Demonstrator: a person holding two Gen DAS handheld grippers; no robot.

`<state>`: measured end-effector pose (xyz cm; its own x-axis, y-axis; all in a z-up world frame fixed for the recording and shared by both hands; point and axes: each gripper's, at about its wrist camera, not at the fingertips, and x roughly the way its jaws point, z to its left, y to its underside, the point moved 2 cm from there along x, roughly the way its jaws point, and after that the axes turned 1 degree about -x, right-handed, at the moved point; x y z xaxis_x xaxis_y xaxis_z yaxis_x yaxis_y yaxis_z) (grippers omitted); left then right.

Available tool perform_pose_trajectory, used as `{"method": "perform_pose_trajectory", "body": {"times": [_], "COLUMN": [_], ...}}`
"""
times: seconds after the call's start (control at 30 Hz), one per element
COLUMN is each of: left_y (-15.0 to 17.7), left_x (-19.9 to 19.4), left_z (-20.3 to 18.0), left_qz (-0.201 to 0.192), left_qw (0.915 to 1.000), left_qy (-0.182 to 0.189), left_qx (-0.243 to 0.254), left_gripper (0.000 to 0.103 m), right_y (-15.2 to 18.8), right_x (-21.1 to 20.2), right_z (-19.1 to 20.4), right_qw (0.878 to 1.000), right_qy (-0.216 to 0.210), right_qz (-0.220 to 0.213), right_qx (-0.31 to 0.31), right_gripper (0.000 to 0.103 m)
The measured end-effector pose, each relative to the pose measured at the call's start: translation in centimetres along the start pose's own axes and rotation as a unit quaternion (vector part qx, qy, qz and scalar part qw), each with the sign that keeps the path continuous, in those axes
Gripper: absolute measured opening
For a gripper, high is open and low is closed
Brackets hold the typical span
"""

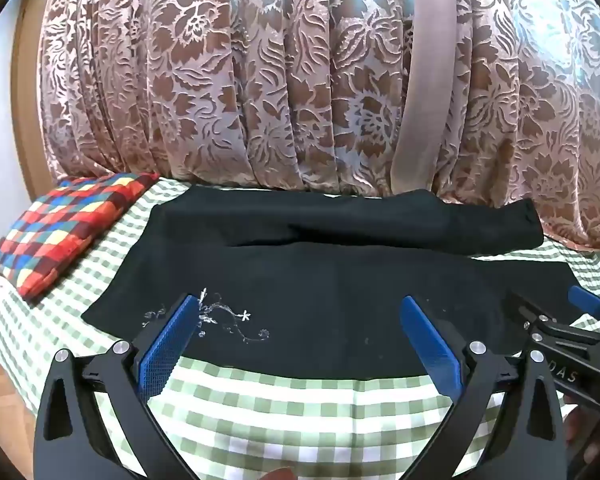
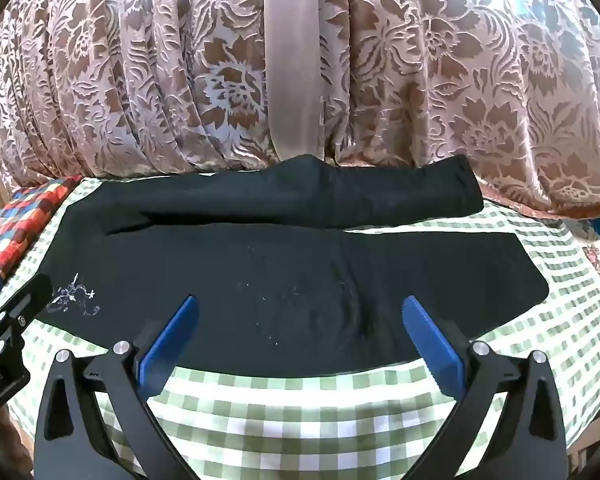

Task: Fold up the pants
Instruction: 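Move both grippers, open, over the black pants on the bedspread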

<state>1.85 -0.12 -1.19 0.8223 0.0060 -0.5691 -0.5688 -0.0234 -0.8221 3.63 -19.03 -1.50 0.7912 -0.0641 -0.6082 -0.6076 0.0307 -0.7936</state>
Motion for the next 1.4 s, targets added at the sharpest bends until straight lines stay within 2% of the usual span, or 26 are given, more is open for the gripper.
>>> {"method": "perform_pose_trajectory", "body": {"times": [0.07, 0.13, 0.17, 0.3, 0.57, 1.4], "left_y": [-0.1, 0.2, -0.1, 0.7, 1.1, 2.3], "left_x": [0.4, -0.6, -0.4, 0.0, 0.6, 1.6], "left_z": [-0.1, -0.6, -0.4, 0.4, 0.1, 0.8], "left_qz": [0.005, -0.013, -0.003, -0.006, 0.009, 0.027], "left_qw": [1.0000, 0.9999, 1.0000, 0.9999, 0.9993, 0.9992], "left_qy": [0.000, -0.006, -0.002, 0.012, 0.033, 0.023], "left_qx": [0.003, 0.005, 0.001, -0.002, -0.018, -0.018], "left_gripper": [0.100, 0.100, 0.100, 0.100, 0.100, 0.100], "right_y": [0.0, 0.0, 0.3, 0.5, 0.5, 1.1], "right_x": [-0.1, -0.3, -0.3, 0.1, -0.1, 0.2], "right_z": [0.1, 0.4, -0.5, -1.1, -0.4, -1.4], "right_qw": [1.000, 1.000, 1.000, 1.000, 1.000, 1.000], "right_qy": [-0.002, 0.000, -0.009, 0.000, 0.005, 0.007], "right_qz": [-0.002, -0.002, -0.002, 0.005, 0.009, 0.013], "right_qx": [0.003, 0.001, 0.012, 0.009, 0.000, 0.003], "right_gripper": [0.101, 0.101, 0.101, 0.101, 0.101, 0.101]}}
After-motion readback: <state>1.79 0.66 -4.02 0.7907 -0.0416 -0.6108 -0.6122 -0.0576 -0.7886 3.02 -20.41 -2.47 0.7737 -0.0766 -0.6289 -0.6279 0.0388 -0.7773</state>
